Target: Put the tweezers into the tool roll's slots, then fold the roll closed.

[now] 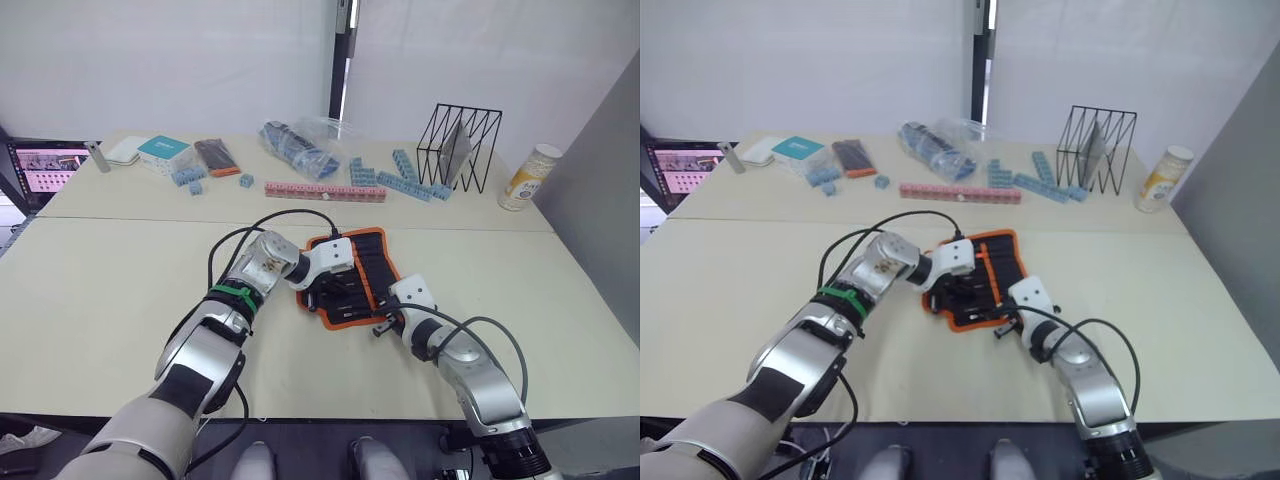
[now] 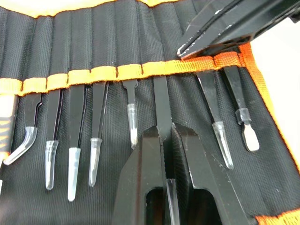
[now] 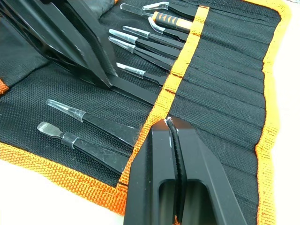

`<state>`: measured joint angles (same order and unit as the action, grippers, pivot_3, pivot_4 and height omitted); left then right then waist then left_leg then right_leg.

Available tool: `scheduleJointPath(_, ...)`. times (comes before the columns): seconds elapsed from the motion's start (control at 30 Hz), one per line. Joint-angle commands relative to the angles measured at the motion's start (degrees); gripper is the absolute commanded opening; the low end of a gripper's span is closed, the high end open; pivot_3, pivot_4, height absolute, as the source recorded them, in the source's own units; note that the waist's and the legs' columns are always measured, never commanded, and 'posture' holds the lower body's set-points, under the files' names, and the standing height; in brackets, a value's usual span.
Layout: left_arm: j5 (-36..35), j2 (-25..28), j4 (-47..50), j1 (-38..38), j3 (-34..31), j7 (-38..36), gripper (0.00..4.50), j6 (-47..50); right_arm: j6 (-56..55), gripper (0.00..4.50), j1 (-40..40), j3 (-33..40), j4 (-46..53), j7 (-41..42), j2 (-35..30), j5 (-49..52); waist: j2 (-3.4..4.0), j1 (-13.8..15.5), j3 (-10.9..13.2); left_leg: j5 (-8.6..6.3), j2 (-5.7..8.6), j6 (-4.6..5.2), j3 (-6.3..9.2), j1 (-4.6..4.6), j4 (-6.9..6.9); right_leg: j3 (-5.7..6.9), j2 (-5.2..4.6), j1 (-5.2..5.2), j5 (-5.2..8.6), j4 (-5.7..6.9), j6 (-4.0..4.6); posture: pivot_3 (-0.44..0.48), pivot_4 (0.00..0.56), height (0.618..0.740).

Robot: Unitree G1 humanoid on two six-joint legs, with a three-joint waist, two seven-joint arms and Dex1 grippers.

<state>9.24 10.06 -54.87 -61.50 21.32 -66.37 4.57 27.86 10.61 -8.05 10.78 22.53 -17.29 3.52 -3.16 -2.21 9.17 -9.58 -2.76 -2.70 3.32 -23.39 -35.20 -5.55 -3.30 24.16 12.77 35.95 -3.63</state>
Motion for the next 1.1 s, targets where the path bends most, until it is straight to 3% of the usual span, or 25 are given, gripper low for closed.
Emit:
scheduleJointPath(0.03, -0.06, -2.42, -1.53, -2.38, -0.99, 2.53, 0.03, -2.29, 2.67, 0.00, -1.55, -2.23, -1.04, 1.17, -0.46, -0.52, 0.00, 0.00, 0.00, 0.00, 0.00, 0.00, 0.00, 0.00, 0.00, 0.00, 0.00, 0.01, 0.00, 0.00, 0.00, 0.000, 0.150, 0.737)
scheduleJointPath(0.63, 1.83, -6.80, -8.15, -5.11, -1.65, 6.37, 0.03, -5.83, 3.72, 0.00, -2.74, -2.76, 0.34, 1.05, 0.08, -0.83, 0.00, 0.09, -0.01, 0.00, 0.02, 0.00, 0.01, 0.04, -0.04, 0.00, 0.00, -0.07, -0.01, 0.01, -0.02, 0.000, 0.150, 0.737)
scheduleJointPath(0.87, 1.01, -3.33, -4.10, -5.00, -3.21, 4.34, 2.47, -2.84, 3.71, 0.00, -2.11, -2.57, -0.25, 1.37, -0.01, -0.85, 0.01, -0.13, -0.01, 0.00, 0.02, 0.00, 0.01, 0.04, -0.05, 0.00, 0.00, -0.04, -0.01, 0.02, -0.02, 0.000, 0.150, 0.737)
scheduleJointPath(1.07, -2.37, 3.91, 10.63, 0.45, -6.37, 1.10, 4.38, 0.92, 2.86, 0.00, -1.06, -2.79, -1.84, 3.05, -1.07, -1.09, 0.10, -0.74, -0.06, 0.00, 0.00, 0.00, 0.00, 0.13, 0.00, -0.02, 0.00, -0.03, -0.02, 0.11, -0.01, 0.000, 0.150, 0.737)
scheduleJointPath(1.1, -3.61, 5.38, 13.58, 1.55, -7.49, 0.50, 4.45, 2.56, 2.69, 0.00, -1.00, -2.58, -2.12, 3.34, -1.35, -1.05, 0.14, -0.85, -0.08, 0.00, 0.00, 0.00, -0.01, 0.14, 0.04, -0.02, 0.00, -0.02, -0.01, 0.12, 0.00, 0.000, 0.150, 0.737)
